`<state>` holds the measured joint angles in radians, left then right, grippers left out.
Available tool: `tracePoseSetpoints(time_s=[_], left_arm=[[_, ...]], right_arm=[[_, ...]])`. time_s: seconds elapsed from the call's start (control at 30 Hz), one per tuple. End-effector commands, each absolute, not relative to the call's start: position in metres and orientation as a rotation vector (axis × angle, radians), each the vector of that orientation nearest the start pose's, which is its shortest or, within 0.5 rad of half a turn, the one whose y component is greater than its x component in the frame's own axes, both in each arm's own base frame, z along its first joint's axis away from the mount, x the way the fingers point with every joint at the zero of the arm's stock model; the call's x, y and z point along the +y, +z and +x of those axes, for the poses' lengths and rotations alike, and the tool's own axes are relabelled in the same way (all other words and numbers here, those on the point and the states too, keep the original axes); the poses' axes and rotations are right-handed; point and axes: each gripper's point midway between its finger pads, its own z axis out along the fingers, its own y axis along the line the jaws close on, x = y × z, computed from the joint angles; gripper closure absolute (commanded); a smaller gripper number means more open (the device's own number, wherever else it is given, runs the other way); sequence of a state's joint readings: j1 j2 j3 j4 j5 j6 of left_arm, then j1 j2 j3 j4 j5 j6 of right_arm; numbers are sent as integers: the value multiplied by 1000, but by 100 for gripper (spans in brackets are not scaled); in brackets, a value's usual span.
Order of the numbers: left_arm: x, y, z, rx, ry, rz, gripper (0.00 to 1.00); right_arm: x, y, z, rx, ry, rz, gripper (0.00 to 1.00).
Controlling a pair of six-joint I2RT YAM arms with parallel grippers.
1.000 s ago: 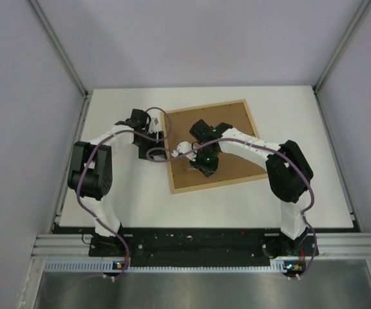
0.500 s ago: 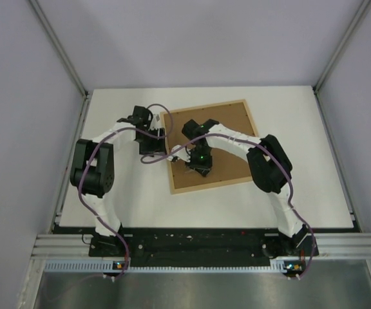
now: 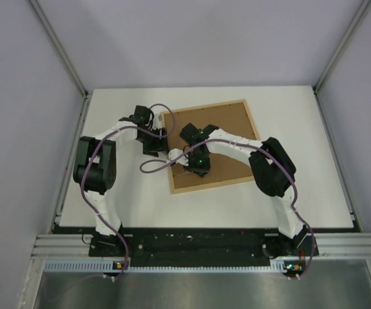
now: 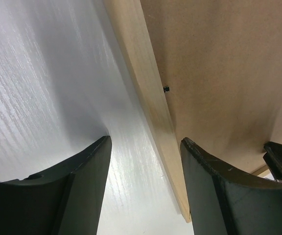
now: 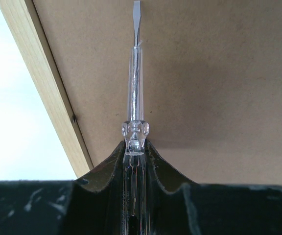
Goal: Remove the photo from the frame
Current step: Release the photo frame item from the photo frame.
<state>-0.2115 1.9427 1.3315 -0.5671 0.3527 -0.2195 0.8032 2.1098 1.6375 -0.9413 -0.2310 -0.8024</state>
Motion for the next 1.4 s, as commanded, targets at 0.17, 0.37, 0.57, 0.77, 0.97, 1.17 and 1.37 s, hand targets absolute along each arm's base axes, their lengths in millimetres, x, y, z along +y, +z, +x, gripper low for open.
tracePoseSetpoints(time_s=[0.17, 0.37, 0.57, 0.77, 0.97, 1.17, 1.37], left_arm=[[-163, 30, 383, 2772, -628, 114, 37], [-166, 31, 381, 2775, -628, 122, 39], [-168, 28, 381, 2784, -627, 126, 42], [-168, 28, 382, 2785, -620, 131, 47], [-168, 26, 383, 2788, -611, 133, 51], [-168, 23, 384, 2794, -602, 134, 52], [-168, 21, 384, 2799, -595, 134, 55]], right_arm=[[338, 29, 283, 1908, 367, -2155, 100], [336, 23, 277, 1910, 350, -2204, 100], [331, 18, 275, 1942, 340, -2238, 100], [328, 18, 274, 1973, 337, -2271, 100], [325, 23, 274, 1986, 319, -2296, 100], [327, 37, 274, 1973, 324, -2282, 100], [325, 42, 277, 1964, 293, -2288, 100]])
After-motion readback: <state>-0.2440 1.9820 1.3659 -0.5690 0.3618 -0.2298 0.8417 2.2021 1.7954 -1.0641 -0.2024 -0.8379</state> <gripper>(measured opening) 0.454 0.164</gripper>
